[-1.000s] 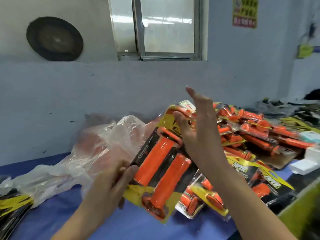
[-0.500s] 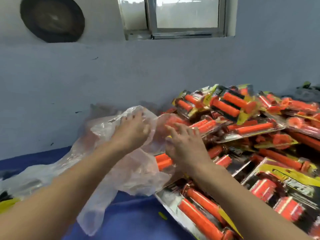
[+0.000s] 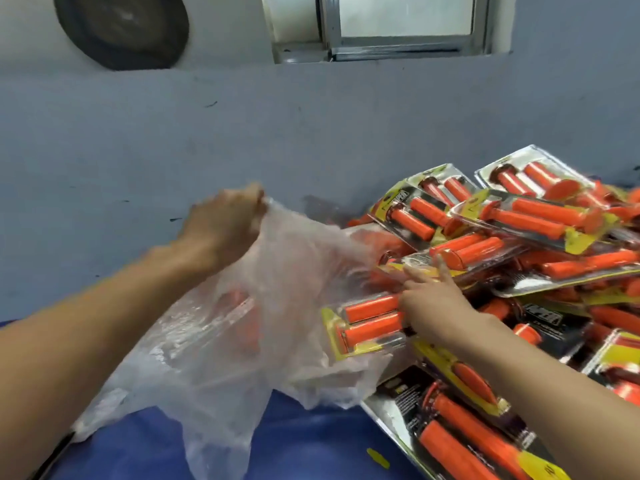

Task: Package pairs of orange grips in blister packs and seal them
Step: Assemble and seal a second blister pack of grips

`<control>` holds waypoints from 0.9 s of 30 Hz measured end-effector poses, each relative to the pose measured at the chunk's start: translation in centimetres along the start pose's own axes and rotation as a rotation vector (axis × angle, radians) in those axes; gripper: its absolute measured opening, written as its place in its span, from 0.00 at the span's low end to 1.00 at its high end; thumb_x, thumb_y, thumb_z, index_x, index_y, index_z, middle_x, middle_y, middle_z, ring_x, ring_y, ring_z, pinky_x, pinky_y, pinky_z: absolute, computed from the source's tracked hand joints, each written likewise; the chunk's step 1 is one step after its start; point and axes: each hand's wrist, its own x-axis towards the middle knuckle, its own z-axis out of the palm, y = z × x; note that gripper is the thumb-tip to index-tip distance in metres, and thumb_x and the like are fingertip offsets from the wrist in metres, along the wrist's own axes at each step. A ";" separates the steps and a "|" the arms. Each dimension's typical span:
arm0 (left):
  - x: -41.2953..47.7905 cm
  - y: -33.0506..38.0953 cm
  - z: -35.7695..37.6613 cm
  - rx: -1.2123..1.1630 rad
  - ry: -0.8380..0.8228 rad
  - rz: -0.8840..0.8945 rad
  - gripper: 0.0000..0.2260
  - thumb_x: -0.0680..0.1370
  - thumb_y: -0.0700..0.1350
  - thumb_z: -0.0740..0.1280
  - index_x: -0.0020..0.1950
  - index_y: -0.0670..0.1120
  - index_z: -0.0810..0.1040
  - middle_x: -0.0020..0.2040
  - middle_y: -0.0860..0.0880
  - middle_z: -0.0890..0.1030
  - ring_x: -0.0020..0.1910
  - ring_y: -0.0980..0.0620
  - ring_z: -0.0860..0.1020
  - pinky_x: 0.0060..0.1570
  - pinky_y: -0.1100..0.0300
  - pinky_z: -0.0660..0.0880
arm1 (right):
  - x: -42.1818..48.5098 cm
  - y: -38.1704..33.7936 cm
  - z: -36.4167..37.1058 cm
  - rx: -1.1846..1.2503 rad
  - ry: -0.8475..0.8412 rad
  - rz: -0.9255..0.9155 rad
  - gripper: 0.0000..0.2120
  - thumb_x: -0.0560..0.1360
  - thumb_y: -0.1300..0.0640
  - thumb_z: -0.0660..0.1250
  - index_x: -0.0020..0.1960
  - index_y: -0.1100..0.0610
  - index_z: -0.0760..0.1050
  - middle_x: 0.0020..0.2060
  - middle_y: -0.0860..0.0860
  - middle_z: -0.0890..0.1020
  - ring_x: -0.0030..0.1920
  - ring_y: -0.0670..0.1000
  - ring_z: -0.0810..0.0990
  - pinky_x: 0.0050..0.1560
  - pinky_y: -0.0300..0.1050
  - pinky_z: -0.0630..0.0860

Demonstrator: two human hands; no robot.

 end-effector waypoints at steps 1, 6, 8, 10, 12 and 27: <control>1.5 0.5 -1.1 -0.074 0.032 -0.027 0.09 0.83 0.48 0.56 0.46 0.46 0.70 0.48 0.36 0.80 0.45 0.33 0.77 0.40 0.50 0.67 | -0.1 -0.4 -1.2 0.268 0.095 -0.004 0.17 0.81 0.56 0.58 0.68 0.44 0.71 0.75 0.45 0.64 0.75 0.49 0.61 0.76 0.57 0.52; 5.3 4.4 -5.2 -0.325 0.051 -0.040 0.10 0.82 0.45 0.55 0.42 0.44 0.67 0.44 0.41 0.76 0.46 0.36 0.74 0.44 0.48 0.70 | 0.3 -5.5 -7.8 1.313 0.215 0.039 0.50 0.69 0.27 0.63 0.79 0.51 0.49 0.75 0.46 0.62 0.69 0.42 0.63 0.62 0.30 0.61; 5.4 5.5 -6.3 -0.384 0.045 -0.062 0.12 0.82 0.45 0.55 0.39 0.46 0.68 0.43 0.43 0.76 0.46 0.37 0.74 0.45 0.49 0.72 | 1.1 -8.1 -7.7 1.058 0.179 0.078 0.46 0.70 0.32 0.67 0.77 0.56 0.55 0.72 0.52 0.68 0.71 0.52 0.67 0.69 0.44 0.64; 5.4 6.5 -7.4 -0.397 0.045 -0.027 0.11 0.82 0.45 0.56 0.40 0.47 0.71 0.44 0.43 0.77 0.47 0.37 0.76 0.47 0.49 0.74 | 1.5 -9.9 -6.9 0.972 0.194 0.153 0.31 0.75 0.38 0.65 0.70 0.56 0.68 0.64 0.54 0.77 0.65 0.56 0.75 0.64 0.49 0.72; 5.3 7.2 -8.2 -0.385 0.050 0.010 0.11 0.82 0.46 0.57 0.46 0.47 0.76 0.48 0.43 0.80 0.49 0.37 0.77 0.50 0.48 0.76 | 1.6 -10.7 -6.9 1.026 0.286 0.222 0.17 0.79 0.44 0.62 0.56 0.56 0.78 0.53 0.54 0.82 0.55 0.56 0.80 0.55 0.51 0.75; 3.4 5.7 -8.3 -0.386 -0.002 -0.087 0.11 0.84 0.48 0.58 0.57 0.50 0.79 0.53 0.47 0.82 0.51 0.44 0.78 0.55 0.47 0.75 | -2.8 -4.7 -11.7 1.164 0.753 0.350 0.12 0.82 0.59 0.56 0.49 0.57 0.78 0.43 0.49 0.81 0.45 0.54 0.79 0.40 0.48 0.73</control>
